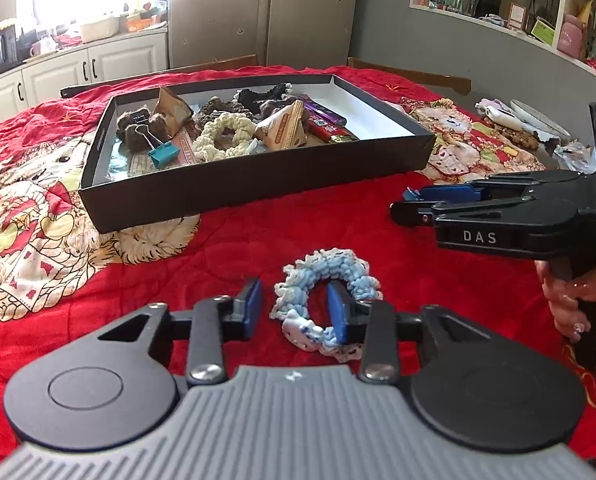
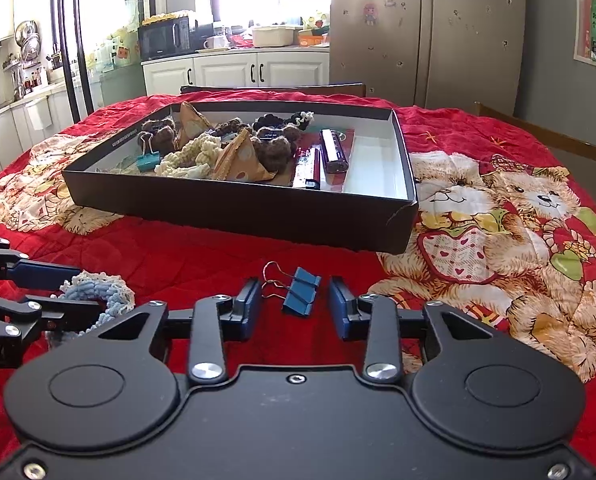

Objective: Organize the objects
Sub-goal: 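Grasp the blue crochet scrunchie with the left gripper while the right gripper grasps the blue binder clip, then carry the blue scrunchie and binder clip in both grippers into the black box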

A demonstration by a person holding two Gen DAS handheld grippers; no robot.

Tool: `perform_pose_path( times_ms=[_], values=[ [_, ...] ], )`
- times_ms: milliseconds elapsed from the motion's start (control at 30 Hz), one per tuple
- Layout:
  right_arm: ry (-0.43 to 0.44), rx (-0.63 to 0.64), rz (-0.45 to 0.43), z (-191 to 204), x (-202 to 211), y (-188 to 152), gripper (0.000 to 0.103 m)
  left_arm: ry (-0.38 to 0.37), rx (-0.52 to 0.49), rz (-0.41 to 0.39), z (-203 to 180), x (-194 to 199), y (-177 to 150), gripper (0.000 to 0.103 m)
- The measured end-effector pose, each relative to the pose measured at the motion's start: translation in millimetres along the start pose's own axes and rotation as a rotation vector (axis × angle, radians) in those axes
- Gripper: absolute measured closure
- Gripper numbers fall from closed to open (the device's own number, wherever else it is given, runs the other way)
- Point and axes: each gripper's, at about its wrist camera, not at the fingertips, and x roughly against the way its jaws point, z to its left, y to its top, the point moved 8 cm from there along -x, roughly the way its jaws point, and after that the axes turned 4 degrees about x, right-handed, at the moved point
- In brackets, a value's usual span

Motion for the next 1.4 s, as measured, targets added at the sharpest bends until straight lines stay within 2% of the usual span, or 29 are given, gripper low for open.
perform_pose_path(
  times_ms=[200,233,467,867,1400],
  values=[
    [0.009,0.007,-0.001,1.9,0.0,-0.7,0.077,0.012,-0.007,0.001,-1.5,-0.5,0.0,0.079],
    [0.011,0.009,-0.001,2.4,-0.1,-1.0,0.083,0.012,-0.003,0.0,-1.4,-0.6,0.1,0.08],
    [0.015,0.015,-0.006,3.7,0.5,-1.1,0.086,0.006,0.009,-0.004,-0.7,-0.6,0.3,0.088],
    [0.027,0.023,-0.026,8.2,6.5,0.7,0.086,-0.001,0.024,-0.019,0.3,3.1,1.8,0.09],
    [0.055,0.02,-0.079,13.3,28.4,15.5,0.086,0.01,0.039,-0.083,6.6,24.0,20.7,0.09]
  ],
)
